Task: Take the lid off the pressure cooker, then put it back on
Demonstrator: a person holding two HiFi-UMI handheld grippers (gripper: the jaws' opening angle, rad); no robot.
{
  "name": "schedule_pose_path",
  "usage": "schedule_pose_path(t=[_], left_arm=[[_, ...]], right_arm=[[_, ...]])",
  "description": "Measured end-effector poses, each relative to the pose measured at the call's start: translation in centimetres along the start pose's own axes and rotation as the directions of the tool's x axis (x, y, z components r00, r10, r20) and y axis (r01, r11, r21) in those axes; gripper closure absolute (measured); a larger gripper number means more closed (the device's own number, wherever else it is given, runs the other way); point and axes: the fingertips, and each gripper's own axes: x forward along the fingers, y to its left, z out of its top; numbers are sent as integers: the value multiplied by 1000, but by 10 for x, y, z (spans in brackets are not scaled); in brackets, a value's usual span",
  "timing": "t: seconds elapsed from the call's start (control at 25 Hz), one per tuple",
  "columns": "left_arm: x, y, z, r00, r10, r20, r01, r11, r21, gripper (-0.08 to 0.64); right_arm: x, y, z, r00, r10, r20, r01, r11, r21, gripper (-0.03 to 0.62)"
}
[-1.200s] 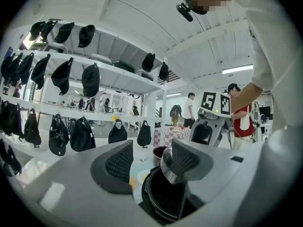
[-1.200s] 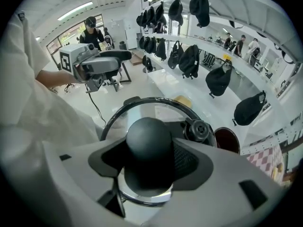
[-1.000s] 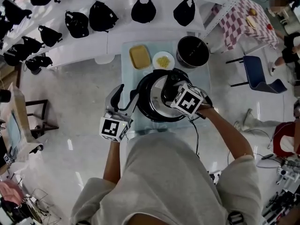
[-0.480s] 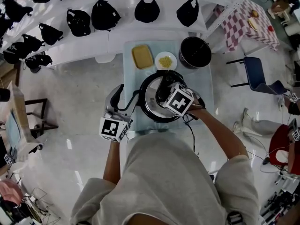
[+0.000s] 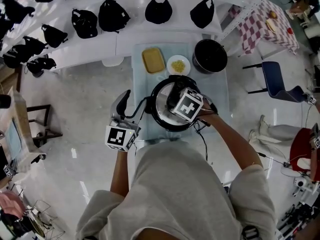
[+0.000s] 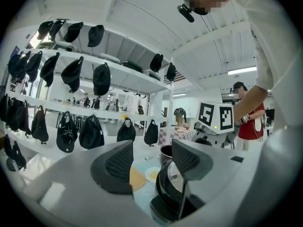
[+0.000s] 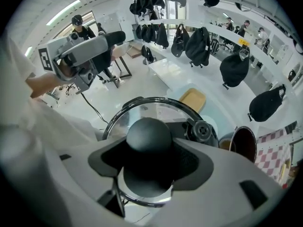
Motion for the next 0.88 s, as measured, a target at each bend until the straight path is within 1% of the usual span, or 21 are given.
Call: schedule_pose_path(t=[0.12,0.24,0.4,0.48,0.56,0.68,0.8,0.88], left_arm=[[2,-2,-1,1000,-7,0,7,1000,-3,321],[3,-5,-1,1000,-13,-1,13,1000,-2,321],[3,-6,1,1000,-9,5,9,1000,3,321],[2,-5,2,1000,-4,6,4,1000,3,321],[1,-4,2,1000,1,6,-1,1000,4,321],[0,-2,1,1000,7,4,-7,1000,3,321],[-2,-1,0,1000,16,5,-16,1000,1,321],[-2,0,1,1000,21,5,-21,1000,0,321]], right_arm=[[-6,4,6,1000,17,16,-17,1000,-4,316],[-6,5,5,1000,17,7,-17,1000,-22,318],[-6,7,2,999,29,-38,-32,996,-80,316],[-5,9,1,998,31,-58,-38,991,-128,314],[-5,11,0,996,35,-82,-51,977,-208,314],[-3,15,0,992,53,-110,-85,946,-312,314],[0,19,1,992,77,-104,-114,905,-411,313],[0,21,0,990,85,-117,-130,875,-466,313]])
